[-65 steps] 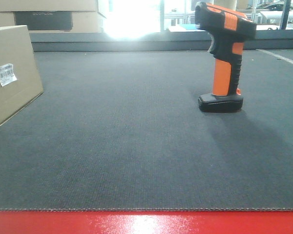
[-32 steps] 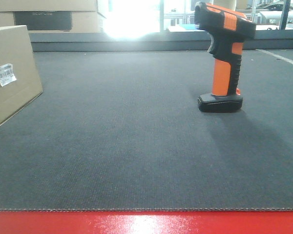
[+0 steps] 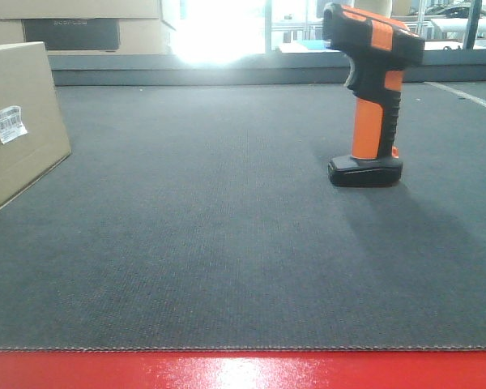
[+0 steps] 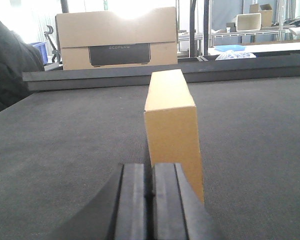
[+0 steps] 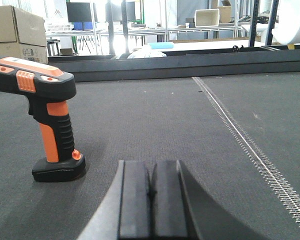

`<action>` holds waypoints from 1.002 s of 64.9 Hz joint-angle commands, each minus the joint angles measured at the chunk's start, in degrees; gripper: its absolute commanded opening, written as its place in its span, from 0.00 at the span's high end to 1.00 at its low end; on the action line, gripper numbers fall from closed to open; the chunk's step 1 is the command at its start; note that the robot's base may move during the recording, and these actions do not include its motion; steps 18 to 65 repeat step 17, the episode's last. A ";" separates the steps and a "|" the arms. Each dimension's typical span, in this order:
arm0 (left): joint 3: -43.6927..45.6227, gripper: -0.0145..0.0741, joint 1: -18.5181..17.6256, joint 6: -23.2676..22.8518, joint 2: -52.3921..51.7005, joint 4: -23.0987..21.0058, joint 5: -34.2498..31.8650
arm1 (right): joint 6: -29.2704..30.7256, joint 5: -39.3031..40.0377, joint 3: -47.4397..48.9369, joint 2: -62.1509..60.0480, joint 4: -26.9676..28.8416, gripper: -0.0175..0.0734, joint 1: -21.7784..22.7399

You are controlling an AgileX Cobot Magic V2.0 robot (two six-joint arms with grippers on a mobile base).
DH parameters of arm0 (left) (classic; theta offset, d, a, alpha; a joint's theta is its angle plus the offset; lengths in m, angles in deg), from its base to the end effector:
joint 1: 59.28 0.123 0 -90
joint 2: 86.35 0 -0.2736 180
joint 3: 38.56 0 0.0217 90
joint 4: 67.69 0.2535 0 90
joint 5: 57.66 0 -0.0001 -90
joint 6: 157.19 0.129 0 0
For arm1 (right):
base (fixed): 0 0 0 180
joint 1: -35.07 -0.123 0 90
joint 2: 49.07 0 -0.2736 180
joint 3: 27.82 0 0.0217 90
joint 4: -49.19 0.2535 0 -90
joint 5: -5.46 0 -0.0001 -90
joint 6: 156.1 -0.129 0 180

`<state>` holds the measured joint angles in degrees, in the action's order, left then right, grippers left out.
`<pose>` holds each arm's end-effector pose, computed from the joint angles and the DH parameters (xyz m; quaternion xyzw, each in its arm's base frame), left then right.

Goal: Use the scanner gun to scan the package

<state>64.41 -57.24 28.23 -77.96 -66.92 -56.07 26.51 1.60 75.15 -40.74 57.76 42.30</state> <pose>0.1090 0.0039 0.2114 0.0248 0.6880 0.0522 0.7234 0.1085 -0.0124 0.2065 0.0770 0.6978 -0.0045 0.7122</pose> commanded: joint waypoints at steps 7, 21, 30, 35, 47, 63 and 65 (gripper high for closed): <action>0.14 0.96 0.02 -0.33 -0.28 -0.40 -1.00 | 0.56 1.37 0.14 -0.22 -0.52 0.99 0.35; 0.14 0.96 0.02 -0.33 -0.28 -0.40 -1.00 | 0.56 1.37 0.14 -0.22 -0.52 0.99 0.35; 0.14 0.96 0.02 -0.33 -0.28 -0.40 -1.00 | 0.56 1.37 0.14 -0.22 -0.52 0.99 0.35; 0.14 0.96 0.02 -0.33 -0.28 -0.40 -1.00 | 0.56 1.37 0.14 -0.22 -0.52 0.99 0.35; 0.14 0.96 0.02 -0.33 -0.28 -0.40 -1.00 | 0.56 1.37 0.14 -0.22 -0.52 0.99 0.35; 0.14 0.96 0.02 -0.33 -0.28 -0.40 -1.00 | 0.56 1.37 0.14 -0.22 -0.52 0.99 0.35; 0.14 0.96 0.02 -0.33 -0.28 -0.40 -1.00 | 0.56 1.37 0.14 -0.22 -0.52 0.99 0.35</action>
